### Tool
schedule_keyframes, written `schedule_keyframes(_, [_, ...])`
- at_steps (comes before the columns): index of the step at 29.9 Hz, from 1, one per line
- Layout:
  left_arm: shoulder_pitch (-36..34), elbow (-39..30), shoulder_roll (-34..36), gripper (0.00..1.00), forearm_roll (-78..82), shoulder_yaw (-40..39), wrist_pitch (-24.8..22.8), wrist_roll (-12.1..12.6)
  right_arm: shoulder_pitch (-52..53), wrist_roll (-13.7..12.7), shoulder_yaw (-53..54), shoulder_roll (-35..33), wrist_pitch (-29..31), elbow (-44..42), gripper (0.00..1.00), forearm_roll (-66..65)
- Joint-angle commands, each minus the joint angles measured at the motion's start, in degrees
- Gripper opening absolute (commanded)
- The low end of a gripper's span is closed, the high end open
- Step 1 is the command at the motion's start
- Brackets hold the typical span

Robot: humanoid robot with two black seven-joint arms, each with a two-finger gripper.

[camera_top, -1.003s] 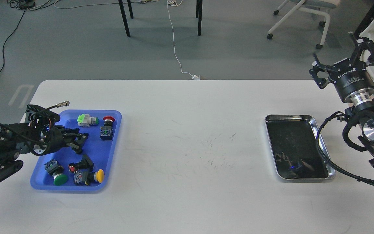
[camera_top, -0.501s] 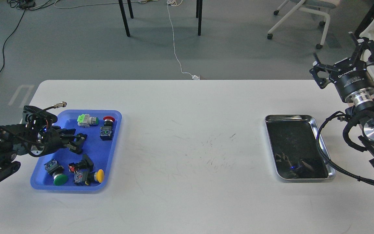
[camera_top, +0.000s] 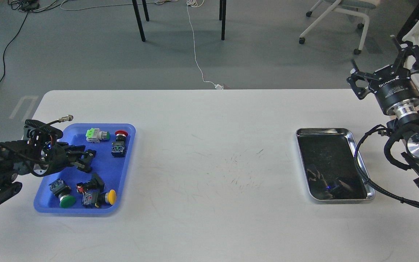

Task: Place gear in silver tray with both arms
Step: 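Lift the black gear with the left gripper toward the table center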

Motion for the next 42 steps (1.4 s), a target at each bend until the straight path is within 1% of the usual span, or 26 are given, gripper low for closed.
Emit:
schedule_keyframes(1, [0.0, 0.0, 0.1, 0.24, 0.0, 0.0, 0.0, 0.0, 0.0, 0.0, 0.0, -0.1, 0.0, 0.0, 0.99, 0.0])
schedule_keyframes(4, [0.0, -0.1, 0.3, 0.19, -0.7, 0.0, -0.1, 0.0, 0.0, -0.1, 0.0, -0.3, 0.0, 0.1, 0.99, 0.0])
schedule_keyframes(8, [-0.4, -1.4, 1.5, 0.19, -3.7, -0.2, -0.2, 0.0, 0.0, -0.1, 0.1, -0.7, 0.0, 0.4, 0.99, 0.0])
schedule_keyframes(13, [-1.7, -5.3, 5.6, 0.19, -6.4, -1.0, -0.2, 0.0, 0.2, -0.1, 0.3, -0.7, 0.0, 0.4, 0.99, 0.0])
schedule_keyframes(17, [-6.8, -11.2, 10.9, 0.19, -6.7, -1.1, -0.6, -0.6, 0.1, -0.1, 0.4, -2.5, 0.0, 1.8, 0.99, 0.0])
schedule_keyframes(19, [-9.0, -13.4, 11.3, 0.19, -6.7, -1.1, -0.7, -0.5, 0.0, -0.1, 0.3, -3.3, 0.0, 2.9, 0.99, 0.0])
schedule_keyframes(23, [-13.0, -17.6, 9.9, 0.19, -6.6, -0.9, -0.8, 0.2, 0.1, -0.1, 0.3, -4.2, 0.0, 3.4, 0.99, 0.0])
schedule_keyframes(24, [-13.7, -18.3, 8.7, 0.18, -6.5, -0.8, -1.1, 0.2, 0.1, -0.1, 0.3, -4.5, 0.0, 3.4, 0.99, 0.0])
schedule_keyframes(27, [-15.6, -18.6, 1.6, 0.18, -6.0, -0.6, -2.6, 0.8, 0.1, -0.1, 0.3, -5.3, 0.0, 3.9, 0.99, 0.0])
schedule_keyframes(34, [-19.6, -19.2, -11.6, 0.18, -4.7, -0.2, -6.2, 4.5, 0.0, -0.1, 0.5, -7.6, 0.0, 5.0, 0.99, 0.0])
schedule_keyframes(39, [-19.3, -19.1, -21.2, 0.18, -0.5, 0.3, -7.3, 6.0, 0.3, -0.1, 0.5, -7.6, 0.0, 7.1, 0.99, 0.0])
schedule_keyframes(42, [-19.3, -18.4, -25.9, 0.18, 1.7, 3.5, -7.3, 7.3, 0.4, -0.1, 0.5, -7.6, 0.0, 7.7, 0.99, 0.0])
